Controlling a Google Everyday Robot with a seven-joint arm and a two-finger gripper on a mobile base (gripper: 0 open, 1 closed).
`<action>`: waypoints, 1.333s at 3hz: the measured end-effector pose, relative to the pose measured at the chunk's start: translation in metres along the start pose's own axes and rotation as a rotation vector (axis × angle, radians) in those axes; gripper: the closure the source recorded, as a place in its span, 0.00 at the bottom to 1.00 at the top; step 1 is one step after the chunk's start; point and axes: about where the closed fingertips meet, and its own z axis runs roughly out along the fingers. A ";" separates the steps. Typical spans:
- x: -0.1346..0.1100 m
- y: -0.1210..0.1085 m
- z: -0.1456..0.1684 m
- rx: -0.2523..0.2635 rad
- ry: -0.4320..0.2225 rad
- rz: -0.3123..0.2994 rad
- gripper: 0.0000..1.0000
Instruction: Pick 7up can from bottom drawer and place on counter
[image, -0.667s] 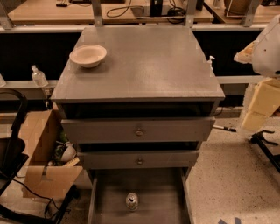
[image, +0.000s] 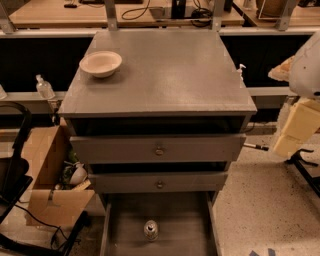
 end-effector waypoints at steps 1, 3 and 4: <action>0.012 0.018 0.036 -0.037 -0.096 0.032 0.00; 0.045 0.063 0.165 -0.083 -0.491 0.142 0.00; 0.044 0.058 0.200 -0.010 -0.743 0.229 0.00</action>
Offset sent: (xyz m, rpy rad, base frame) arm -0.0018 -0.0251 -0.1434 0.6978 -0.3609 0.0634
